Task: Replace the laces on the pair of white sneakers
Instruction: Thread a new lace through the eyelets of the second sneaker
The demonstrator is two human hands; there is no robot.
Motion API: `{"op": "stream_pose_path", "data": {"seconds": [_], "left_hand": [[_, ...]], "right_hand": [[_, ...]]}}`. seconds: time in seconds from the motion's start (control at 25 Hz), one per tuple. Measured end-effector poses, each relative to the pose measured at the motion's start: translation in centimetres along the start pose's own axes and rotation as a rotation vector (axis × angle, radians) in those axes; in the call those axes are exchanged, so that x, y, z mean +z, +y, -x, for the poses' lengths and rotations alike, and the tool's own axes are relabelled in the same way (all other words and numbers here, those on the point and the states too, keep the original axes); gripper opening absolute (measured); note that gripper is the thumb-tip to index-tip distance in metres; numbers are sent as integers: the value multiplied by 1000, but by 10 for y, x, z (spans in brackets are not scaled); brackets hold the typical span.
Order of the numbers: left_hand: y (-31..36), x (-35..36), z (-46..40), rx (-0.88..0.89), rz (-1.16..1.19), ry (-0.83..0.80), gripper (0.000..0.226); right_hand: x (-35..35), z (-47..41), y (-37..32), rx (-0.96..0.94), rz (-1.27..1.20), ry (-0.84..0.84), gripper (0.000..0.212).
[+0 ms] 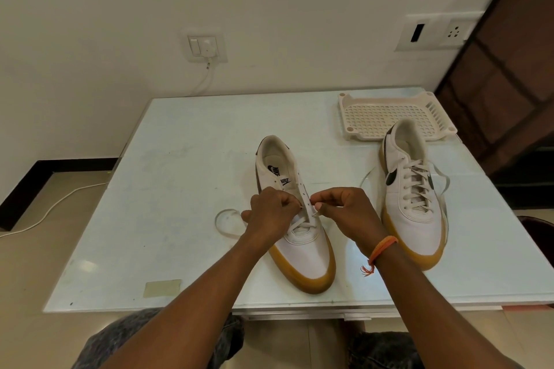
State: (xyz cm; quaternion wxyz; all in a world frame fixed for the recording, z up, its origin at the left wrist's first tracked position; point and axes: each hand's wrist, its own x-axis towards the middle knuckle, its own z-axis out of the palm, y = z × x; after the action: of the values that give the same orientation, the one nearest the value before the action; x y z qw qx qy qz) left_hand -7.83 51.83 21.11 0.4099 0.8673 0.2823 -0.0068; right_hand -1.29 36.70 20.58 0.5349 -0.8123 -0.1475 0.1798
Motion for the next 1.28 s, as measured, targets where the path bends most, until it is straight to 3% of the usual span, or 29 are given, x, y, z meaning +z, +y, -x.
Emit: {"op": "stream_pose_path", "data": {"seconds": [0.28, 0.48, 0.68, 0.84, 0.96, 1.04, 1.2, 1.28], "left_hand": [[11, 2, 4, -132, 147, 99, 20], [7, 3, -2, -121, 103, -55, 18], [2, 0, -4, -95, 248, -142, 11], [3, 0, -8, -68, 163, -140, 16], [10, -4, -7, -60, -93, -150, 22], [10, -7, -9, -72, -161, -169, 26], [9, -11, -12, -78, -182, -250, 25], [7, -10, -15, -78, -166, -256, 23]], "right_hand": [[0, 0, 0, 36, -55, -24, 18], [2, 0, 2, 4, 25, 5, 18], [4, 2, 1, -27, 19, 20, 12], [10, 1, 0, -42, 31, 75, 7], [11, -3, 1, -70, 146, 90, 6], [-1, -7, -1, -77, 143, 179, 5], [-38, -16, -5, 8, -187, 579, 6], [-43, -15, -5, 99, -313, 672, 11]]}}
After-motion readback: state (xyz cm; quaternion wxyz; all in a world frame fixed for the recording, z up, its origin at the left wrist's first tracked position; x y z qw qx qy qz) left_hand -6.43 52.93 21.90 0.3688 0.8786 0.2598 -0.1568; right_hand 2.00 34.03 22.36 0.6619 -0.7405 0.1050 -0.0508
